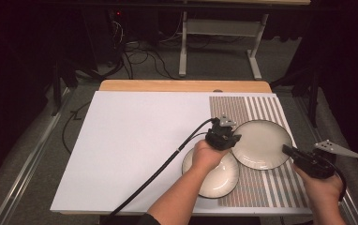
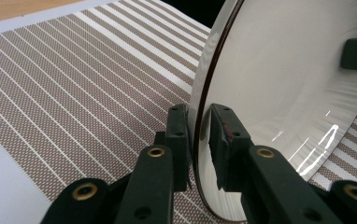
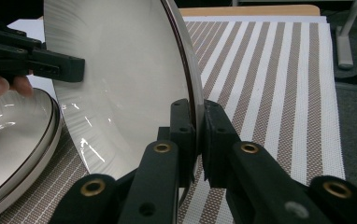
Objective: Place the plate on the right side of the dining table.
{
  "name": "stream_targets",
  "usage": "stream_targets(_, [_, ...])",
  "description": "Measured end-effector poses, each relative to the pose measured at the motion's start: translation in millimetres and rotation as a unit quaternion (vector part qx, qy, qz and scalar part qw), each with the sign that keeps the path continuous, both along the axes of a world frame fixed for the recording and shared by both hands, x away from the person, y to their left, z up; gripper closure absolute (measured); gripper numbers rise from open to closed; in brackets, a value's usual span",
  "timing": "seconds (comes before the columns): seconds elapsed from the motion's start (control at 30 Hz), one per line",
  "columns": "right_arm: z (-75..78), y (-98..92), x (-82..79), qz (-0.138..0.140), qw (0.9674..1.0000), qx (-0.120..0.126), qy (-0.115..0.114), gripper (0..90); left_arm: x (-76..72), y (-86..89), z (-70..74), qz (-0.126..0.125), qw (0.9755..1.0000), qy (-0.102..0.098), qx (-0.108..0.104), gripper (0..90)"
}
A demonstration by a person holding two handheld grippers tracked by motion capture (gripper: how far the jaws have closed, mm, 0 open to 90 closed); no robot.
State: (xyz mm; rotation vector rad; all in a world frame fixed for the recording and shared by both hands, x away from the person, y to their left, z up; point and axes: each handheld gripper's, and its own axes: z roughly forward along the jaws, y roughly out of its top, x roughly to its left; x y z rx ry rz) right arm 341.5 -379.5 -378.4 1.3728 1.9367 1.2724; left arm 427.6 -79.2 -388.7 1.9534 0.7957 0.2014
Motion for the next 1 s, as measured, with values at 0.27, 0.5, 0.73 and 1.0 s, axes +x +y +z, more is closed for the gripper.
stream_targets(0.27, [-2.3,1.4,3.2,-0.009,0.9999,-0.006,0.007,86.8,0.5,-1.0,-2.5,0.008,1.0000,0.000,0.001,77.9])
stream_targets(0.5, [-2.1,3.3,5.3,-0.010,0.9999,-0.004,0.005,86.8,-4.0,5.4,5.0,0.014,0.9997,-0.021,-0.008,67.2])
stream_targets(0.73, [-3.3,2.5,6.5,-0.011,0.9999,-0.006,0.006,86.5,-17.9,32.3,14.0,0.017,0.9978,-0.054,-0.034,52.2])
stream_targets(1.0, [-2.2,3.9,6.0,-0.009,0.9999,-0.011,0.006,86.4,-33.5,69.5,16.5,0.033,0.9963,-0.063,-0.050,38.4])
